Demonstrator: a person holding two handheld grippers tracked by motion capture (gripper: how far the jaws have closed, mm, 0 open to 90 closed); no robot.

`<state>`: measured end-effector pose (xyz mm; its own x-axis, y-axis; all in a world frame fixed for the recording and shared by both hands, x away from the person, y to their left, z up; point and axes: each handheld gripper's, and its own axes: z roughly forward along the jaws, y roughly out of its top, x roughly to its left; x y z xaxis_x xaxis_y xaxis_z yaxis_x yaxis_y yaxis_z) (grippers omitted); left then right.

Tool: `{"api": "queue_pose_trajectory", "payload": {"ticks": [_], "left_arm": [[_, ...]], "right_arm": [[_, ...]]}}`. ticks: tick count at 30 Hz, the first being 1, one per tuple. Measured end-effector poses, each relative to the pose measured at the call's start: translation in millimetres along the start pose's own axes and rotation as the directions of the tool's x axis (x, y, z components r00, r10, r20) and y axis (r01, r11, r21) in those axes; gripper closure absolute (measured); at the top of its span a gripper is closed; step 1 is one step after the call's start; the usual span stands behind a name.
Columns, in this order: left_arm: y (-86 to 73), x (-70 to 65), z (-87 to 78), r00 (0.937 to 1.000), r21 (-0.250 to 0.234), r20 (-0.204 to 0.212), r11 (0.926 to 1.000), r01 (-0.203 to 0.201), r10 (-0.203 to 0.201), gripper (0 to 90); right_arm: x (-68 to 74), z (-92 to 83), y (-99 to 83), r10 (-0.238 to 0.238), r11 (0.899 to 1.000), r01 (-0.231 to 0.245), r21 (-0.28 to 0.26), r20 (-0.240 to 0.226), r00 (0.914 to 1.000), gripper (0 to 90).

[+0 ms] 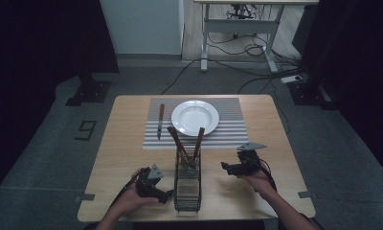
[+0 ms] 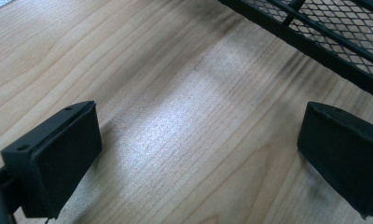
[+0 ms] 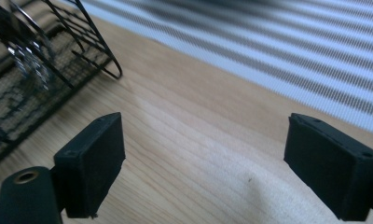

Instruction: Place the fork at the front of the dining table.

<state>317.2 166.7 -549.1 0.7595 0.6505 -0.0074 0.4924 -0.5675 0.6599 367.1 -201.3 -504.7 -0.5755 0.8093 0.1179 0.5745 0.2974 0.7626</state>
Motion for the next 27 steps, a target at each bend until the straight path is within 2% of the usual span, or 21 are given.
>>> {"api": "queue_pose_trajectory", "payload": {"ticks": [3, 5, 7, 9, 12, 18, 27], "left_arm": [[0.0, -0.1, 0.0, 1.0000, 0.000, 0.000, 1.0000, 0.000, 0.000, 0.0], [0.0, -0.1, 0.0, 1.0000, 0.000, 0.000, 1.0000, 0.000, 0.000, 0.0], [0.0, 0.1, 0.0, 1.0000, 0.000, 0.001, 1.0000, -0.001, 0.001, 0.0], [0.1, 0.1, 0.0, 1.0000, 0.000, 0.002, 1.0000, -0.002, 0.002, 0.0], [0.1, 0.3, -0.1, 1.0000, 0.003, 0.003, 1.0000, -0.005, 0.005, 0.0], [0.1, 0.3, 0.0, 1.0000, 0.002, 0.002, 1.0000, -0.005, 0.005, 0.0], [0.1, 0.3, -0.1, 1.0000, 0.002, 0.002, 1.0000, -0.005, 0.005, 0.0]], "right_arm": [[-0.3, -7.1, 1.7, 0.001, 0.999, -0.001, -0.047, 0.001, 1.0000, 13.6], [-0.5, -8.1, 2.0, 0.001, 0.999, -0.001, -0.052, 0.000, 1.0000, 13.7], [0.3, -12.6, 4.6, 0.026, 0.997, -0.028, -0.071, -0.032, 0.9991, 13.8], [1.4, -13.8, 5.6, 0.032, 0.997, -0.035, -0.075, -0.039, 0.9987, 13.8], [8.4, -17.5, 8.7, 0.012, 0.995, -0.016, -0.100, -0.039, 0.9992, 14.1], [18.4, -25.4, 14.3, -0.025, 0.990, 0.014, -0.138, -0.072, 0.9971, 16.1], [27.2, -31.4, 22.8, -0.040, 0.985, 0.022, -0.168, -0.102, 0.9940, 16.3]]}}
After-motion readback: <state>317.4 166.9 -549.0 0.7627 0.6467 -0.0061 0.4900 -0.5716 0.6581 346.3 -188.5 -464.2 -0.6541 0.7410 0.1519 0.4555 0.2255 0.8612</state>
